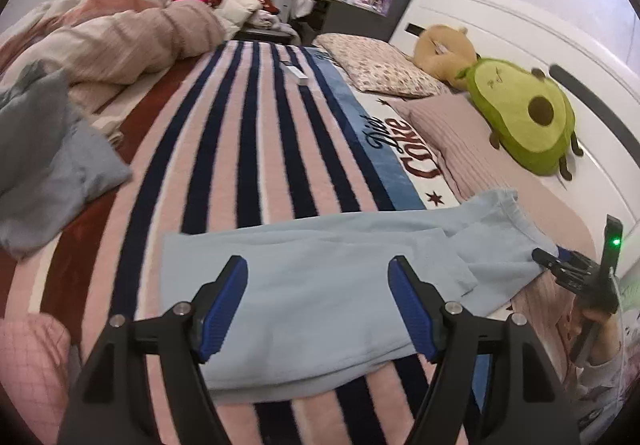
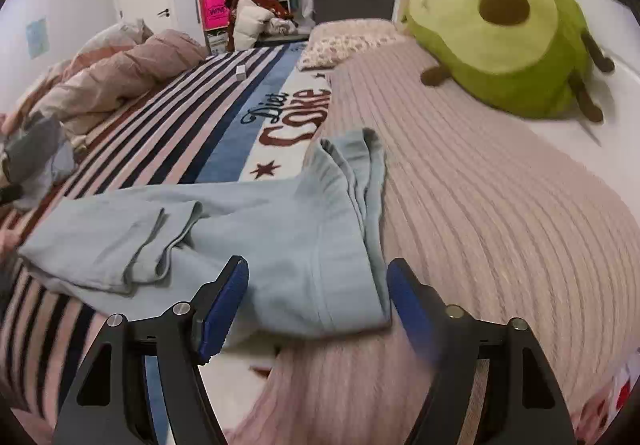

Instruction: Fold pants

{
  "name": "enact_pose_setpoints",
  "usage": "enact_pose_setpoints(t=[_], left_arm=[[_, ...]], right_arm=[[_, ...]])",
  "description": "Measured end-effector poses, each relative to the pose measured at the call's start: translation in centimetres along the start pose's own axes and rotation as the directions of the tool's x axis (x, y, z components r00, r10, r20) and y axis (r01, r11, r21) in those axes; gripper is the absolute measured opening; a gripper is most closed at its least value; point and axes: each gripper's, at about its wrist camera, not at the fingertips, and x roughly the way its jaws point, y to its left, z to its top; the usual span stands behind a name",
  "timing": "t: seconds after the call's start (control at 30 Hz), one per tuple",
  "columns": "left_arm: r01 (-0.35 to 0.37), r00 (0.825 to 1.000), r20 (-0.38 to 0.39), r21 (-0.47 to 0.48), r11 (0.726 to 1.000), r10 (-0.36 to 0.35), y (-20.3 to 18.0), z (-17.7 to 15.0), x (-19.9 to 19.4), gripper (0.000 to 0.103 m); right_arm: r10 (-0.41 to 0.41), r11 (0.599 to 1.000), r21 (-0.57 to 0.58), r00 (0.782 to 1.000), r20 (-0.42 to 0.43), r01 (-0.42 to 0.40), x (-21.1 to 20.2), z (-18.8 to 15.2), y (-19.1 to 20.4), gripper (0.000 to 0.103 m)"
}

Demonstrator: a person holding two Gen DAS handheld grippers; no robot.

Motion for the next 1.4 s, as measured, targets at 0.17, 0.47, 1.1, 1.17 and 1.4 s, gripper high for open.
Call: enact_pose_setpoints(t=[0.17,0.47,1.1,1.17,1.4], left_arm=[[-0.045,0.998,0.035,-0.041,0.998,0.046,2.2,-0.2,-1.2,0.069],[-0.064,0.987,0.139,-0.120,0.991,0.081,5.4,0.1,-5.1,0.069],[0.014,0.993,0.119,-0.103,0.995,-0.002,5.0,-0.8,-5.0,0.069],[0.010,0.993,0.114,-0.099,0.995,0.001,5.0,-0.9,-5.0,0.069],[0.004,0.993,0.115,-0.115,0.993,0.009,5.7,-1.1,-5.1,0.069]], right_arm=[[0.066,0.998,0.001,0.998,0.005,-0.066,1.1,1.0,1.2,0.024],[0.359,0.927,-0.139,0.931,0.068,-0.347,1.8,7.3,13.3,0.006],[0.291,0.897,-0.303,0.946,-0.145,-0.323,5.9,2.4,20.2,0.068],[0.240,0.898,-0.334,0.955,-0.175,-0.286,7.5,2.0,21.5,0.070],[0.087,0.921,-0.370,0.990,-0.109,-0.122,10.5,1.5,23.6,0.059]])
